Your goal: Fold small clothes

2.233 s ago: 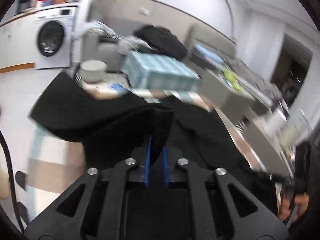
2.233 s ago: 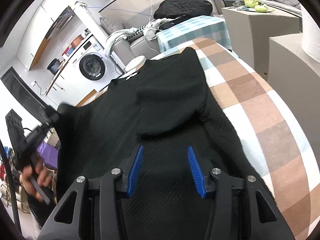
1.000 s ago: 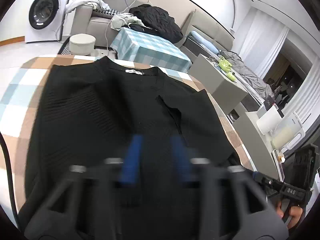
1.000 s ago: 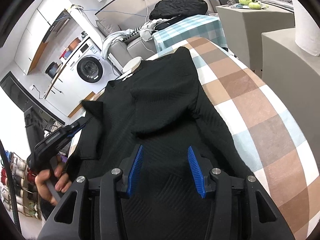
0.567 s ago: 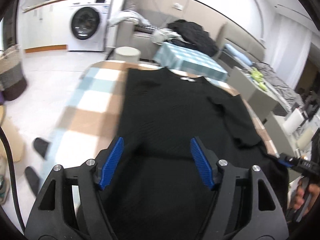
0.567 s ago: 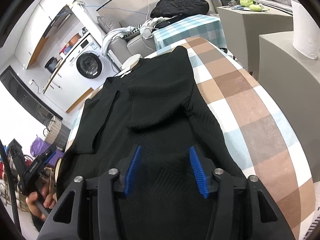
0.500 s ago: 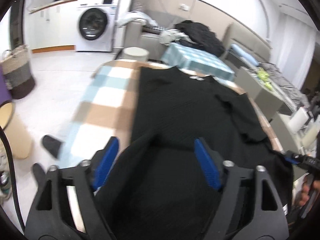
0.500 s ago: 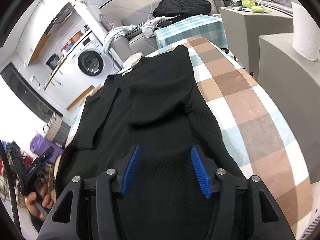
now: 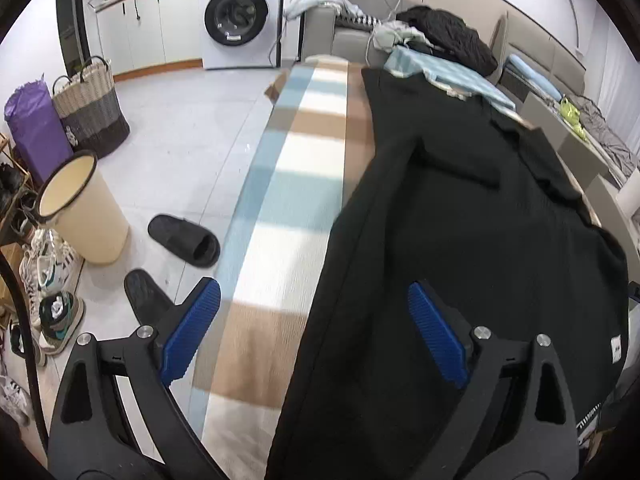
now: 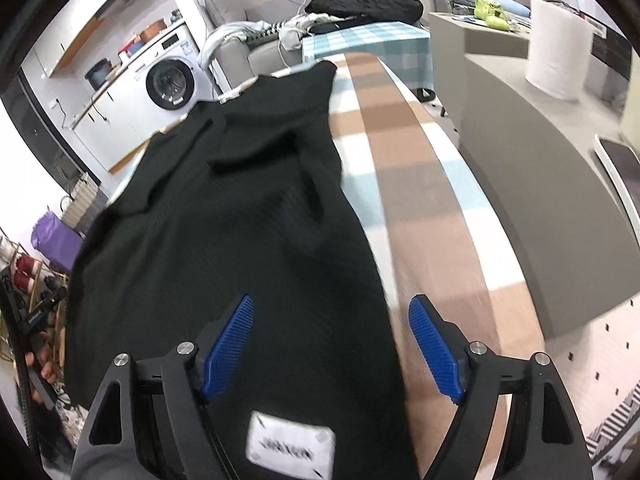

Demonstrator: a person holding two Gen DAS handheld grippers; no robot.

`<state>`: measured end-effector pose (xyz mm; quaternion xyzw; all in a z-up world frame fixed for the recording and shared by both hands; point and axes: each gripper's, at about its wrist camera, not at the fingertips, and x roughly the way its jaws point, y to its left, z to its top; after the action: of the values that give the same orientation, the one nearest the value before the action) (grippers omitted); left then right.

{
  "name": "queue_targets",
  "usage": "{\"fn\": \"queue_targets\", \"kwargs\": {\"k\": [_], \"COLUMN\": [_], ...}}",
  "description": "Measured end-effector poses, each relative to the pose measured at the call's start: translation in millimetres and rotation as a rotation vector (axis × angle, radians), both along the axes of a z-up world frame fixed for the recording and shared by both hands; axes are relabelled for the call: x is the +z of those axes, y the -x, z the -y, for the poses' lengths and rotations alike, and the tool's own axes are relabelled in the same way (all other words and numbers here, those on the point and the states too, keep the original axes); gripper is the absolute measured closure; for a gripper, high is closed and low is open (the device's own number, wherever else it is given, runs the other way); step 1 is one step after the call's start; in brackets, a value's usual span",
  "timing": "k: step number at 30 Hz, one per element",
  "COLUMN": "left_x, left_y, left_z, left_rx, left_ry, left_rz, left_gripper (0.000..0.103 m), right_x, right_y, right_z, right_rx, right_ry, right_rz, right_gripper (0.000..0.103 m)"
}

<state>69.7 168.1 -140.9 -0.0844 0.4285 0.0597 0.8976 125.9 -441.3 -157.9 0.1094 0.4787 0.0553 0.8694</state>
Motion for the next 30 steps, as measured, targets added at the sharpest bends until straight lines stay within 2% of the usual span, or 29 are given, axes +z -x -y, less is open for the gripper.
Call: {"fn": "queue_targets", "kwargs": {"k": [3,6,9,10,12,13,14,15,21,24,30], "left_x": [-8,-13,-19,-21,-20,-20,-19,-17,0,10,28], "left_y": [0,-1,-6,-8,-12,-15,-16,-15,-3,3,23], "left_z": [9,19,26,28,29,29,28,27,20,23,23], "left_rx": [-0.023,-0.047,-0.066,-0.068,-0.073,-0.08,-0.082,-0.078,-0.076,-0.083,-0.089], "left_ry": [0.005,-0.001,-0.014,-0.015,-0.014,0.011,0.029,0.038,0.096,0.096,0.134], "left_rz": [-0.021,-0.046,-0.069,-0.076,-0.055,-0.054,-0.047,-0.031,0.033,0.068,0.133], "left_gripper": [0.014,0.027,0.044,0.056,0.076,0.091,0.097,0.099,0.1,0.1,0.101], "right_x": [-7,-14,-21,-24,-26,-26,-26,-25,-10,-5,17], "right_y": [9,10,6,3,-2,-3,-3,-3,12,17,33], "right_z": [7,7,2,1,-1,-2,-3,-4,10,12,21], "right_rx": [-0.008,0.007,0.029,0.028,0.033,0.036,0.044,0.056,0.053,0.06,0.041], "right_ry": [0.004,0.0,-0.001,0.005,0.005,0.01,0.01,0.007,-0.047,-0.068,-0.101], "right_rz": [-0.011,-0.009,-0.002,-0.005,0.009,0.014,0.019,0.019,0.051,0.07,0.15], "right_gripper": [0.022,0.025,0.035,0.039,0.061,0.071,0.089,0.098,0.099,0.099,0.099]}}
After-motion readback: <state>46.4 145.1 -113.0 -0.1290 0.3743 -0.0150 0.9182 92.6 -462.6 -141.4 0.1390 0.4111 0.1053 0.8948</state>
